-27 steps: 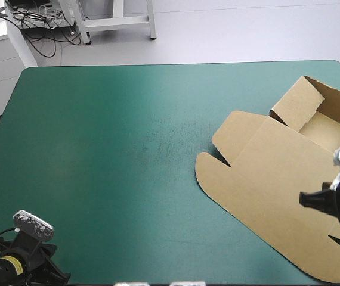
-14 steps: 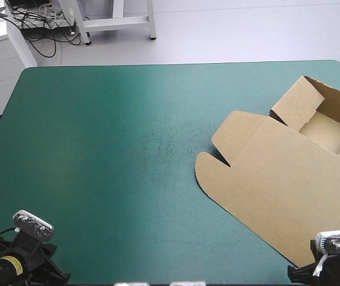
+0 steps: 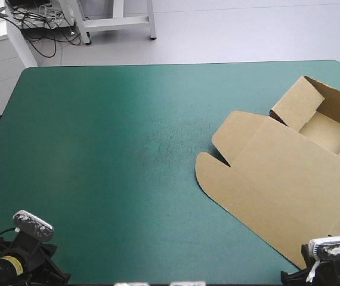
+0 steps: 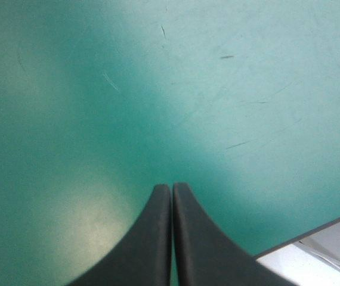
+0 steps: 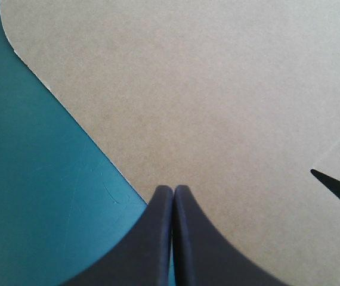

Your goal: Fold the box

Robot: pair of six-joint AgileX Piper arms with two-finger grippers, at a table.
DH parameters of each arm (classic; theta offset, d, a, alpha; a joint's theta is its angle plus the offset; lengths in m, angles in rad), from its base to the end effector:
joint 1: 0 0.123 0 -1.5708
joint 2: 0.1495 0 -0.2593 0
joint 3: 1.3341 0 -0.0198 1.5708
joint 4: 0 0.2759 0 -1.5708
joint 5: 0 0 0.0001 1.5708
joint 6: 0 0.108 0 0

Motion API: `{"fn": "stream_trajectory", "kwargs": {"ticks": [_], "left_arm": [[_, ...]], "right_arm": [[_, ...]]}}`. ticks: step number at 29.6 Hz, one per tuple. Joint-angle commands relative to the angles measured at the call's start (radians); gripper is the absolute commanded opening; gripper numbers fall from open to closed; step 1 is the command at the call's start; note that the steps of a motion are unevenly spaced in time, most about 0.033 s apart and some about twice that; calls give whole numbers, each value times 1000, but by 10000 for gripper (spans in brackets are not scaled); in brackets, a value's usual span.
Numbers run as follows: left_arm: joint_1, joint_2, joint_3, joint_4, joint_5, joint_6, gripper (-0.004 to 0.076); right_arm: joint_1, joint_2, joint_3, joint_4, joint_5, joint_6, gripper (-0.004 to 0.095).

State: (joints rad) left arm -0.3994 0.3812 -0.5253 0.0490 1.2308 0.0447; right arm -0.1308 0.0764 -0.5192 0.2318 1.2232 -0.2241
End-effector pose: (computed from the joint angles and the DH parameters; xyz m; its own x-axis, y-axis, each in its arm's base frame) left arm 0.0928 -0.0338 0.2460 -0.7511 0.3832 -0.5377 0.4120 0.9083 0.0718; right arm 0.0595 0.0157 0.2709 -0.6148 -0.0603 -0.7864 -0.1280 0.9915 0.0241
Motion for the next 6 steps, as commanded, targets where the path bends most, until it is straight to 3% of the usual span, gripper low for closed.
{"fn": "stream_trajectory", "kwargs": {"ticks": [1, 6], "left_arm": [[-4, 11, -24, -1, -41, -7, -10], [-4, 11, -24, -1, -41, -7, -10]], "right_arm": [[-1, 17, -23, 17, -67, 3, -15], [-1, 17, -23, 17, -65, 55, -15]]}}
